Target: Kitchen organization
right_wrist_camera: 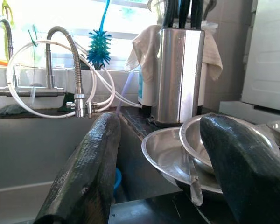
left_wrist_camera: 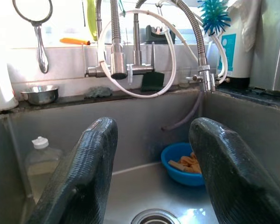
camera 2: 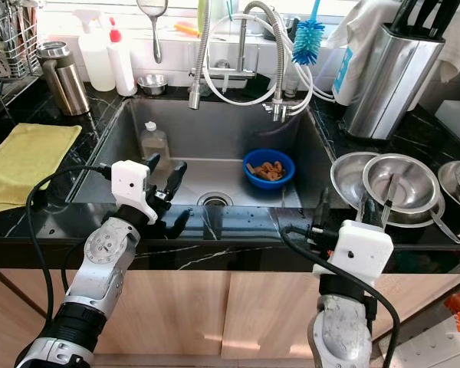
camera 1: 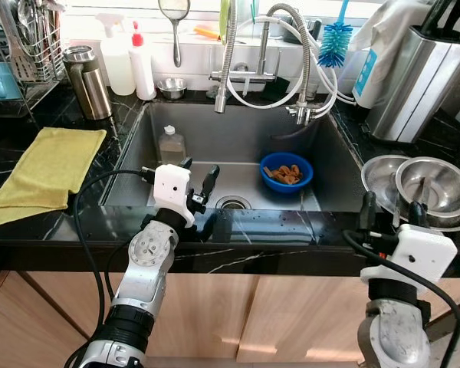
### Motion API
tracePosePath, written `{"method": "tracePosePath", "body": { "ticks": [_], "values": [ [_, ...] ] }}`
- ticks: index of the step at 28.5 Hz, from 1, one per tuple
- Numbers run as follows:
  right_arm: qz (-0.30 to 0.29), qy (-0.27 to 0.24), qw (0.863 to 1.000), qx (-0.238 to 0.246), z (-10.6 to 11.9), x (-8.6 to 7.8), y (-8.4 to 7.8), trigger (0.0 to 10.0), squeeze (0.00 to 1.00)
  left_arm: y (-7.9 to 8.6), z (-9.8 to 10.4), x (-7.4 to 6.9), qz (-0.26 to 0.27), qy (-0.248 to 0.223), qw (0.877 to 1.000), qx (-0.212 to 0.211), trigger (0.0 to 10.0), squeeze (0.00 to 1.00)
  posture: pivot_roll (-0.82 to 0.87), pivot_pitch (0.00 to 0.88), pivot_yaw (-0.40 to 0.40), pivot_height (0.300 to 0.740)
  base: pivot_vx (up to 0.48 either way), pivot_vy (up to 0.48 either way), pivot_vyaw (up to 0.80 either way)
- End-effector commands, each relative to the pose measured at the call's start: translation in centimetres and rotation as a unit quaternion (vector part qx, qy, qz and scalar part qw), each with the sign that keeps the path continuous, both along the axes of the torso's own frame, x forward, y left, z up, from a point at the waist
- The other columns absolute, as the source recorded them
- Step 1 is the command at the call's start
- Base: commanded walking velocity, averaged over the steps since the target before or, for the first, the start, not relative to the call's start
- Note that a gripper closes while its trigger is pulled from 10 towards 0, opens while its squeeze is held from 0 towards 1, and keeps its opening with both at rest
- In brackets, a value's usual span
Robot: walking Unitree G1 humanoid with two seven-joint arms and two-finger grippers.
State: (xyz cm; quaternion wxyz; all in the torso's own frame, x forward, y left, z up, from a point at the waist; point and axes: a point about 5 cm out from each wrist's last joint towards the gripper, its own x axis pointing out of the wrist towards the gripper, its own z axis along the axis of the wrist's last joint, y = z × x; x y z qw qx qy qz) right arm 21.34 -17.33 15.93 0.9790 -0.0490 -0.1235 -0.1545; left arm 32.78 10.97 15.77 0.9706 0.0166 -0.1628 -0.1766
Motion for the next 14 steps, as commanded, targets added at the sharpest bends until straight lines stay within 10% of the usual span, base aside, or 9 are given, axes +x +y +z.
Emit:
{"method": "tracePosePath", "body": {
  "ticks": [1,14],
  "values": [
    [0.004,0.000,1.000,-0.011,0.5,-0.3,-0.1,10.0,0.00,-0.2,0.0,0.0,-0.002,-0.005,1.000,0.003,10.0,0.00,0.05,0.039,-0.054,0.740,0.000,0.000,0.00],
    [-0.077,0.067,0.995,-0.020,-1.2,-3.8,-3.3,10.0,0.00,-0.7,-0.3,-0.2,-0.011,-0.003,1.000,-0.003,10.0,0.00,0.04,0.016,-0.058,0.740,0.000,0.000,0.00]
  ]
}}
